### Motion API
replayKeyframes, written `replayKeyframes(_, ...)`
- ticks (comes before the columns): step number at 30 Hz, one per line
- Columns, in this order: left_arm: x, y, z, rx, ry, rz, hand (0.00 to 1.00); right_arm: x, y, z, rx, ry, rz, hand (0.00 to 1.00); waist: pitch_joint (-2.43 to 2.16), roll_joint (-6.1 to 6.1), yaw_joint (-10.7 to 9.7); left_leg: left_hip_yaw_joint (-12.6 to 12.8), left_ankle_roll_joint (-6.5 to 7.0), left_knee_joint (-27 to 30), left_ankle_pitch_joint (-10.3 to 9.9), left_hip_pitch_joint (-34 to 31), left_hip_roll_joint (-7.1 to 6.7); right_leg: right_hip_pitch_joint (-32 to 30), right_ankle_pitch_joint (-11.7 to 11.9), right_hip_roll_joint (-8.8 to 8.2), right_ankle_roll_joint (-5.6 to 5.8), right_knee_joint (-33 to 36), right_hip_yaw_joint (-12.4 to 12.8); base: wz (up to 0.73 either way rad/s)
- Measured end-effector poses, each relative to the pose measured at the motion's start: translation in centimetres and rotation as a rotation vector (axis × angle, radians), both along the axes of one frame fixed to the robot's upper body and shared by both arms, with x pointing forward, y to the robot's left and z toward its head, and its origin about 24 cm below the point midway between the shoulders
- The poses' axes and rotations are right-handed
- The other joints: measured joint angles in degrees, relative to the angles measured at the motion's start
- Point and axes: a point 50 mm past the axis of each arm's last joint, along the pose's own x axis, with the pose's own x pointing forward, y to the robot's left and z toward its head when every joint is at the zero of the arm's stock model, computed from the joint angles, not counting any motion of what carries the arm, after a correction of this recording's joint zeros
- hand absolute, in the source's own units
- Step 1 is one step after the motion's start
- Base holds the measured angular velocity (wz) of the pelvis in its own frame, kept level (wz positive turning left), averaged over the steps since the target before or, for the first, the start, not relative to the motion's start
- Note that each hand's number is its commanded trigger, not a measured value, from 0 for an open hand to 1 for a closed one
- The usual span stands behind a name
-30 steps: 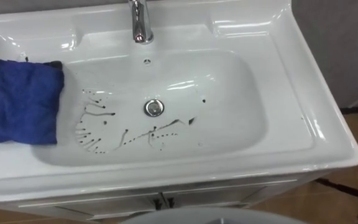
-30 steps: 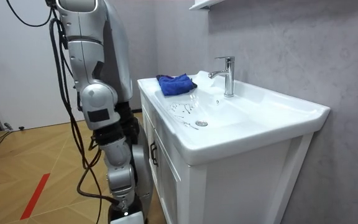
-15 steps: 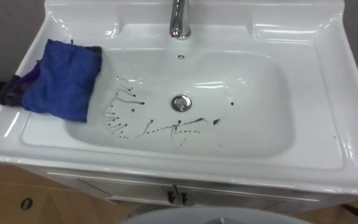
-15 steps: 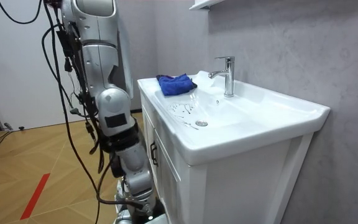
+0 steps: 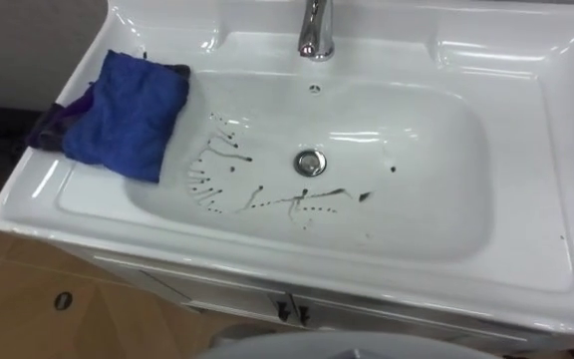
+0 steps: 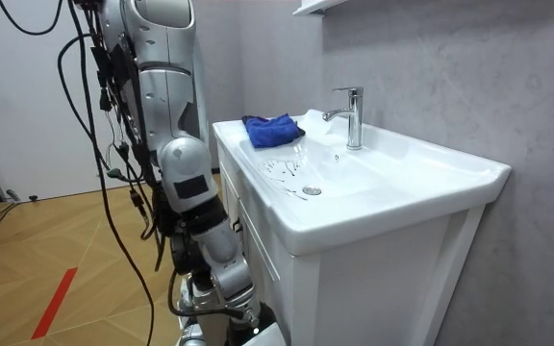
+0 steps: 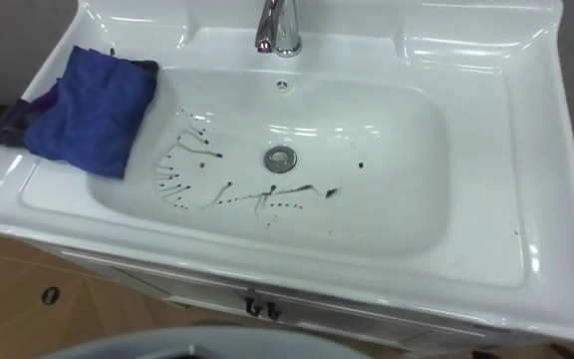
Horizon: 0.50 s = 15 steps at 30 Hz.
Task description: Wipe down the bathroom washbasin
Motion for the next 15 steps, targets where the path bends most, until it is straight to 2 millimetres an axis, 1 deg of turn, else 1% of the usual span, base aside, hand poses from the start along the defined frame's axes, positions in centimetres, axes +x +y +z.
replayKeyframes(1, 0.3, 0.1, 0.4, 0.018, -0.011, -0.002, 0.0, 0.0, 0.0, 0.0, 0.0, 0.0, 0.001, 0.0, 0.01, 0.01, 0.08, 0.0, 0.0, -0.03, 0.0, 0.01, 0.01, 0.0, 0.0, 0.02, 0.0, 0.0, 0.1, 0.0)
replayKeyframes(4, 2.3, 0.8, 2.7, 0.124, -0.077, -0.024, 0.0, -0.1, 0.1, 0.0, 0.003, -0.012, 0.006, 0.0, 0.05, 0.11, 0.15, 0.06, -0.04, -0.03, 0.0, -0.08, 0.06, -0.15, 0.0, 0.05, 0.0, 0.3, 0.43, -0.03)
replayKeyframes(7, 3.4, 1.0, 4.6, 0.208, -0.135, -0.033, 0.0, -0.1, 0.1, 0.0, 0.003, -0.023, 0.012, 0.0, 0.13, 0.19, -0.22, 0.2, -0.03, -0.01, 0.0, -0.15, 0.06, -0.53, 0.02, 0.07, -0.04, 0.39, 0.59, -0.05)
replayKeyframes(9, 4.7, 1.1, 6.6, 0.303, -0.162, -0.063, 0.0, -0.3, 0.2, 0.0, 0.01, -0.025, 0.01, 0.0, 0.17, 0.23, -0.34, 0.19, -0.02, 0.0, 0.0, -0.2, 0.05, -0.71, 0.03, 0.04, -0.04, 0.62, 0.73, 0.0)
replayKeyframes(10, 5.0, 1.2, 7.2, 0.328, -0.173, -0.072, 0.0, -0.4, 0.3, -0.1, 0.017, -0.023, 0.01, 0.0, 0.17, 0.23, -0.37, 0.19, -0.02, -0.01, 0.0, -0.19, 0.06, -0.75, 0.03, 0.04, -0.04, 0.68, 0.72, 0.0)
replayKeyframes(11, 5.5, 1.2, 8.2, 0.378, -0.183, -0.086, 0.0, -0.5, 0.4, -0.1, 0.031, -0.025, 0.006, 0.0, 0.2, 0.29, -0.37, 0.19, -0.03, -0.07, 0.0, -0.18, 0.07, -0.77, 0.03, 0.05, -0.04, 0.68, 0.75, 0.0)
replayKeyframes(12, 5.8, 1.2, 9.0, 0.426, -0.184, -0.101, 0.0, -0.4, 0.4, -0.1, 0.035, -0.029, 0.011, 0.0, 0.29, 0.5, -0.63, 0.27, -0.02, -0.09, 0.0, -0.11, 0.08, -0.77, 0.03, 0.07, -0.04, 0.67, 0.87, -0.04)
replayKeyframes(13, 6.0, 1.1, 9.5, 0.449, -0.187, -0.11, 0.0, -0.4, 0.4, -0.1, 0.037, -0.03, 0.015, 0.0, 0.34, 0.57, -0.76, 0.31, -0.02, -0.1, 0.0, -0.11, 0.08, -0.82, 0.03, 0.07, -0.04, 0.67, 0.92, -0.04)
replayKeyframes(15, 6.8, 0.6, 11.3, 0.543, -0.219, -0.14, 0.0, -1.0, 0.6, -0.2, 0.044, -0.018, 0.017, 0.0, 0.56, 0.61, -1.22, 0.61, -0.02, -0.32, 0.0, -0.08, 0.09, -1.06, 0.03, 0.06, -0.04, 0.69, 1.21, -0.06)
